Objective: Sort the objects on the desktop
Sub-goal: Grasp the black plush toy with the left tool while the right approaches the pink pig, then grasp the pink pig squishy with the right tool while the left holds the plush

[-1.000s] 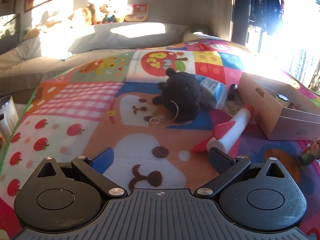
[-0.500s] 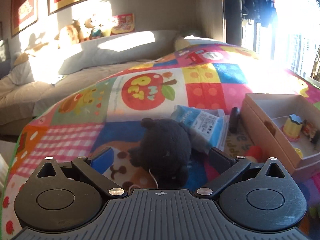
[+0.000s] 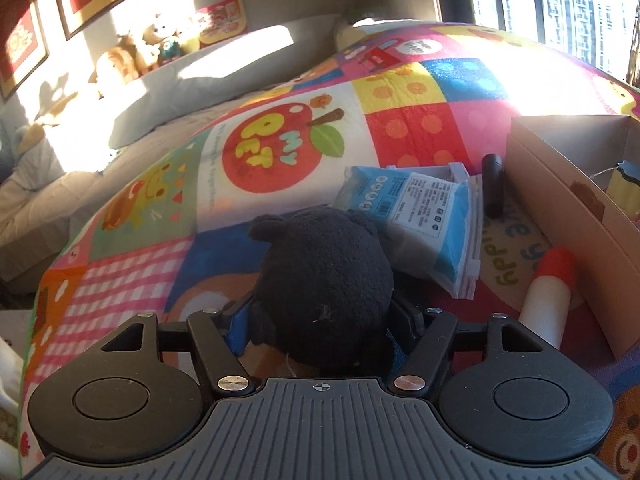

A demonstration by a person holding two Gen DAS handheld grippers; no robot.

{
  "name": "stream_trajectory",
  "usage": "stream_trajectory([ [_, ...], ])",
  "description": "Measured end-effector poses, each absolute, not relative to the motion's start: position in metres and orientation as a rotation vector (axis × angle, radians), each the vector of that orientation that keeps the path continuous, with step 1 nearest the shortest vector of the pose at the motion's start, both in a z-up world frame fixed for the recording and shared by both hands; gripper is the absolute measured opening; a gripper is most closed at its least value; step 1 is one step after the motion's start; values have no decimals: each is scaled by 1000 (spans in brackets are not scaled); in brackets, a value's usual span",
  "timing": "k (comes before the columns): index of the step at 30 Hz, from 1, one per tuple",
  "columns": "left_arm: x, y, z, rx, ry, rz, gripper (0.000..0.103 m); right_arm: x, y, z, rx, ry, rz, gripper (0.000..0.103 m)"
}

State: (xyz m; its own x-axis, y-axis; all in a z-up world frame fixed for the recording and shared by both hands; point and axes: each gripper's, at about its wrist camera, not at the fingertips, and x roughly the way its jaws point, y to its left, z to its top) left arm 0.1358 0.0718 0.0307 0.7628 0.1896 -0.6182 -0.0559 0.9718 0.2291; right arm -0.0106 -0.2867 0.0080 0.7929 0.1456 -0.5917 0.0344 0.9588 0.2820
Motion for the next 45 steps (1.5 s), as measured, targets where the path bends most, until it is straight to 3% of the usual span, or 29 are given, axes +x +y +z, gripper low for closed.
stream_trajectory([
  [10, 12, 25, 117, 109, 453, -194, 72, -9, -281, 8, 252, 667, 46, 103],
  [20, -37, -26, 35, 170, 638, -374, 76, -5, -271, 8, 178, 698, 28, 103],
  [24, -49, -14, 36, 168, 607, -365, 96, -3, -266, 7, 141, 710, 17, 103],
  [32, -77, -43, 36, 375, 497, -376, 96, -6, -272, 7, 178, 698, 31, 103],
  [33, -80, -47, 35, 406, 480, -374, 94, -6, -272, 7, 175, 699, 31, 103],
  [35, -80, -54, 33, 448, 476, -392, 81, -6, -271, 7, 171, 699, 30, 103],
  [38, -76, -58, 30, 490, 462, -385, 75, -6, -272, 7, 176, 697, 32, 103],
  [40, -69, -54, 32, 484, 457, -362, 60, -6, -272, 7, 176, 697, 31, 103],
  [45, -33, -10, 48, 289, 504, -233, 67, -6, -272, 7, 177, 697, 32, 103],
])
